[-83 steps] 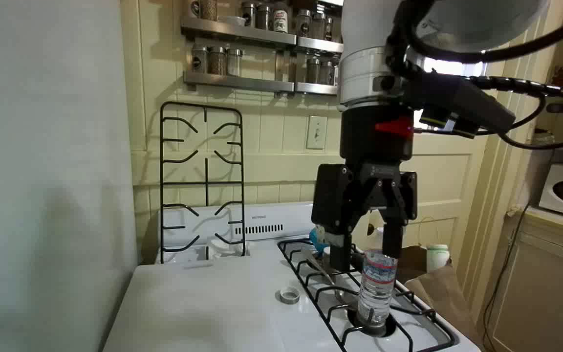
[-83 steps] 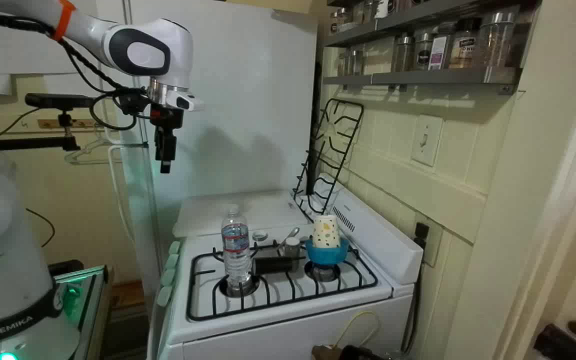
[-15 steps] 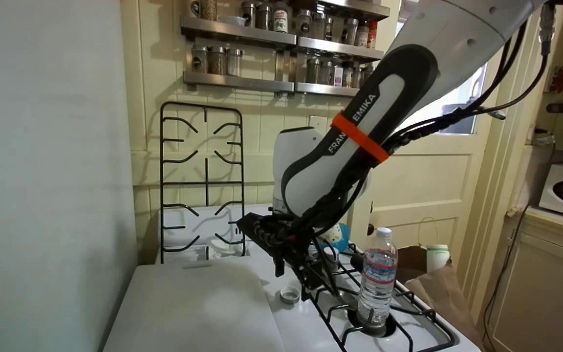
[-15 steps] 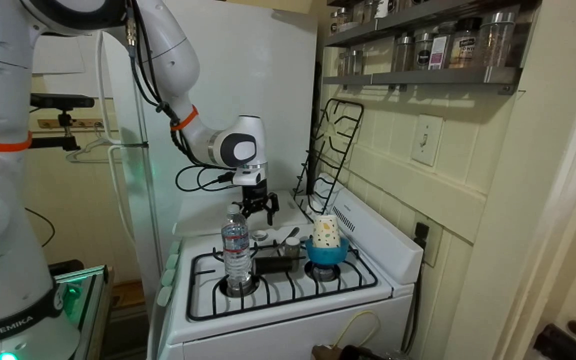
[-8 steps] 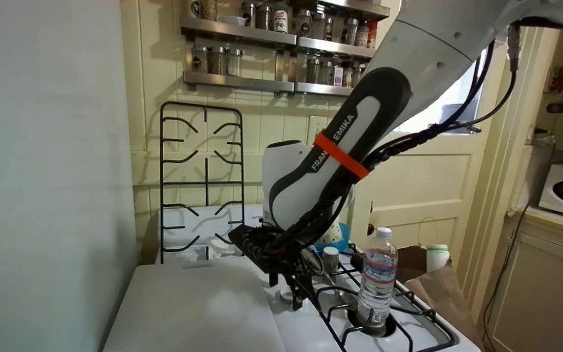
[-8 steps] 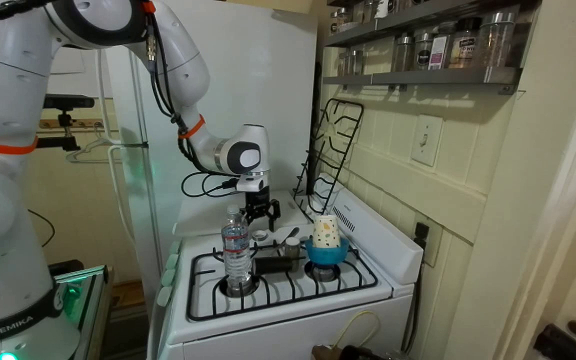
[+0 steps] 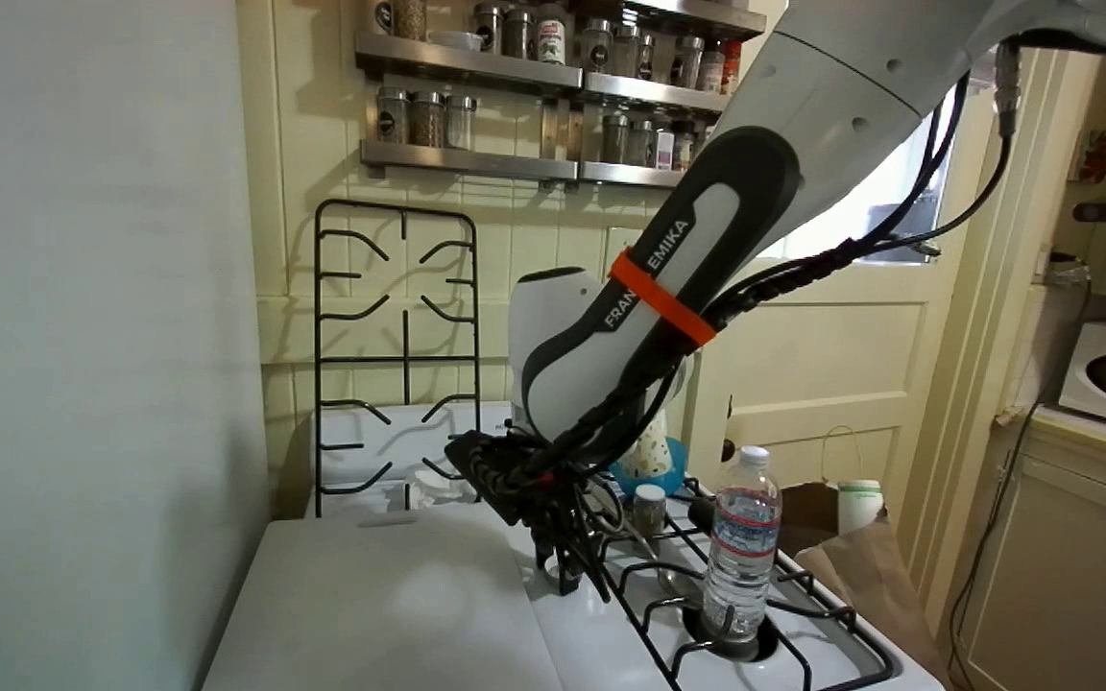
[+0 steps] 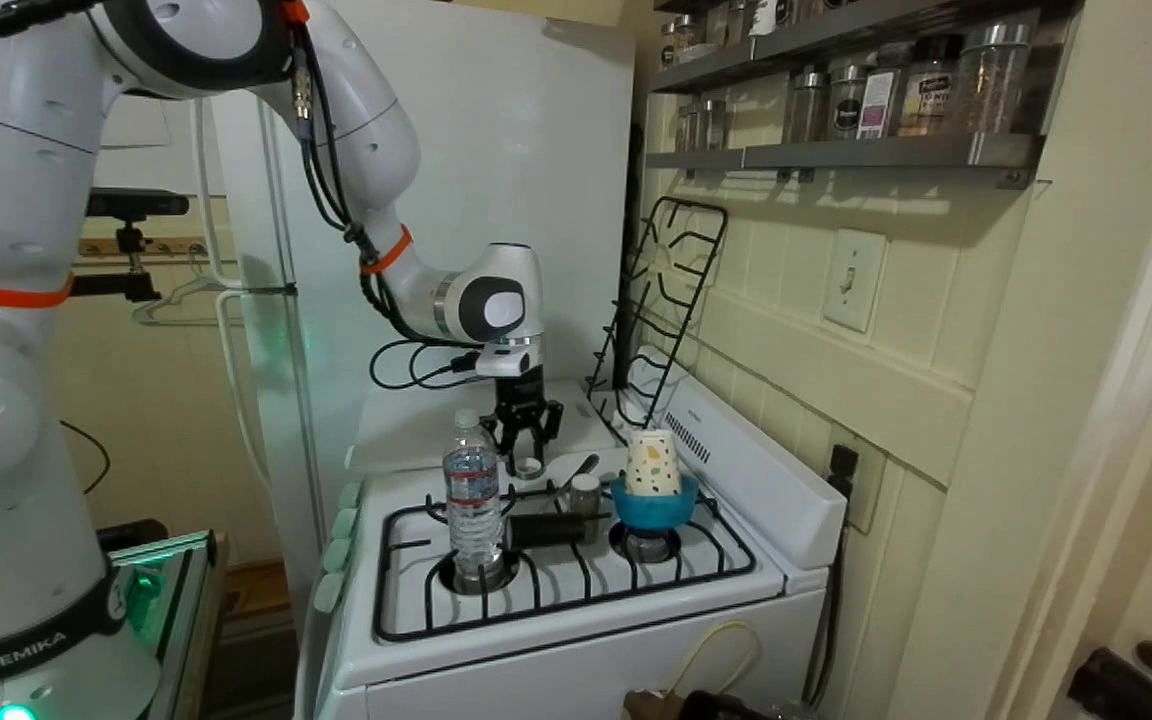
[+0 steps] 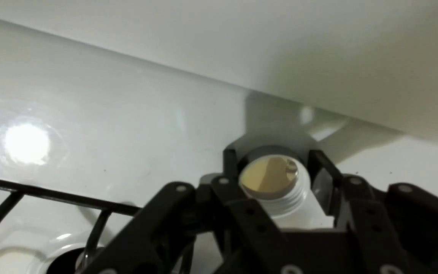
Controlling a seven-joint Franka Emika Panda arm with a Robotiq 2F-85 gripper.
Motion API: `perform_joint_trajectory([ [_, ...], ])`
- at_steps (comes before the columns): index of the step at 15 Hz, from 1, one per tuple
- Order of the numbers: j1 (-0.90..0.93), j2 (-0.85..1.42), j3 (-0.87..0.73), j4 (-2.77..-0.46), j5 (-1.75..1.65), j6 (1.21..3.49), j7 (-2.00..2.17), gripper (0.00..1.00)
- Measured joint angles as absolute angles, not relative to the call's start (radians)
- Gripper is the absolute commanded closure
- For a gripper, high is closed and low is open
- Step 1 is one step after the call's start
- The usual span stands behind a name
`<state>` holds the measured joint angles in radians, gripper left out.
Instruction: Put the grey tape in the blue bowl.
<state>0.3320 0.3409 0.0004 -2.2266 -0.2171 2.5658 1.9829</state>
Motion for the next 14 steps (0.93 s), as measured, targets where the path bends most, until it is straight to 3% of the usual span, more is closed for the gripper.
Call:
perform_joint_trajectory([
  [5, 0.316, 0.302, -0.021, -2.234, -0.218, 2.585, 1.984, 0.76],
  [14, 0.146, 0.036, -0.007, -2.426, 0.029, 2.89, 1.769, 0.76],
])
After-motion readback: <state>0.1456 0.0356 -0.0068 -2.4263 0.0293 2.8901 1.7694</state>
